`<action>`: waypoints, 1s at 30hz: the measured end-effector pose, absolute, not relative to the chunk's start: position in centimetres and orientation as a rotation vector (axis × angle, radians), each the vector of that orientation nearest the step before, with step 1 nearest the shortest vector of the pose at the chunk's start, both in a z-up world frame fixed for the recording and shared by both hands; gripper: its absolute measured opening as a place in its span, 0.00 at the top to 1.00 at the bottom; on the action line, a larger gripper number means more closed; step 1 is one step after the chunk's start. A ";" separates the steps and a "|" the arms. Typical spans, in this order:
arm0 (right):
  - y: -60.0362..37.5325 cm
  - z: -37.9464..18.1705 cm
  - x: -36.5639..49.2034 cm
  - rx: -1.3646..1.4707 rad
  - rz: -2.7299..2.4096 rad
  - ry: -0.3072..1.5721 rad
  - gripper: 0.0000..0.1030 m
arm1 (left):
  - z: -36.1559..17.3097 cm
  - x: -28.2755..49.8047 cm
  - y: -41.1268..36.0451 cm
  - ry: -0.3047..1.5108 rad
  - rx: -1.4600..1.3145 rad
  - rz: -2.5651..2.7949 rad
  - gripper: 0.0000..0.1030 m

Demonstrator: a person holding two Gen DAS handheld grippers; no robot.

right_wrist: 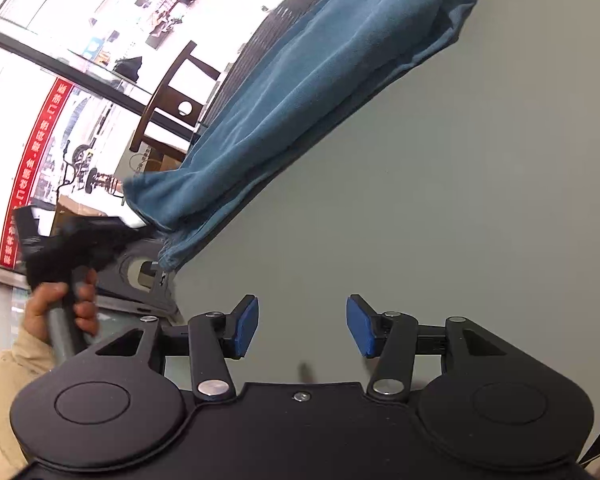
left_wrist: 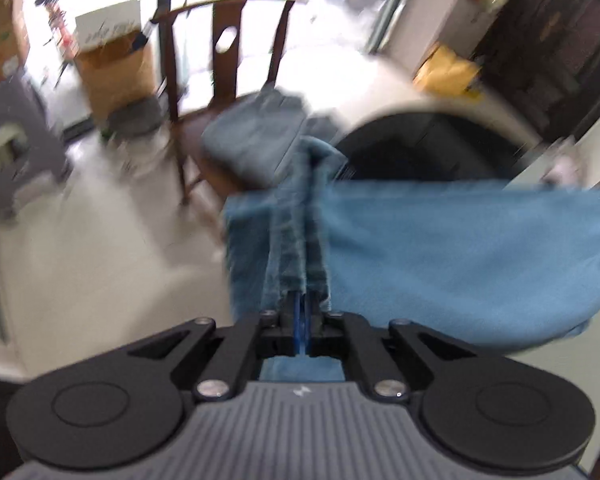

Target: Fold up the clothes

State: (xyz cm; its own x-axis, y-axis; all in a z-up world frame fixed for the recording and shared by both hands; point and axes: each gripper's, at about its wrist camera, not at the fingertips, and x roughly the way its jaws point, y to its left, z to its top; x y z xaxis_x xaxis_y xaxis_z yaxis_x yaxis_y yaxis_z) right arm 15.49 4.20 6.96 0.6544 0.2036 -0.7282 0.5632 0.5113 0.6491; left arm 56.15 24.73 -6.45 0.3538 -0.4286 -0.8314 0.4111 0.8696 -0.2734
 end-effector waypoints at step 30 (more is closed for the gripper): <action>3.3 6.0 17.6 1.058 -0.227 0.897 0.46 | -9.8 56.0 23.6 1.274 0.081 -0.484 0.84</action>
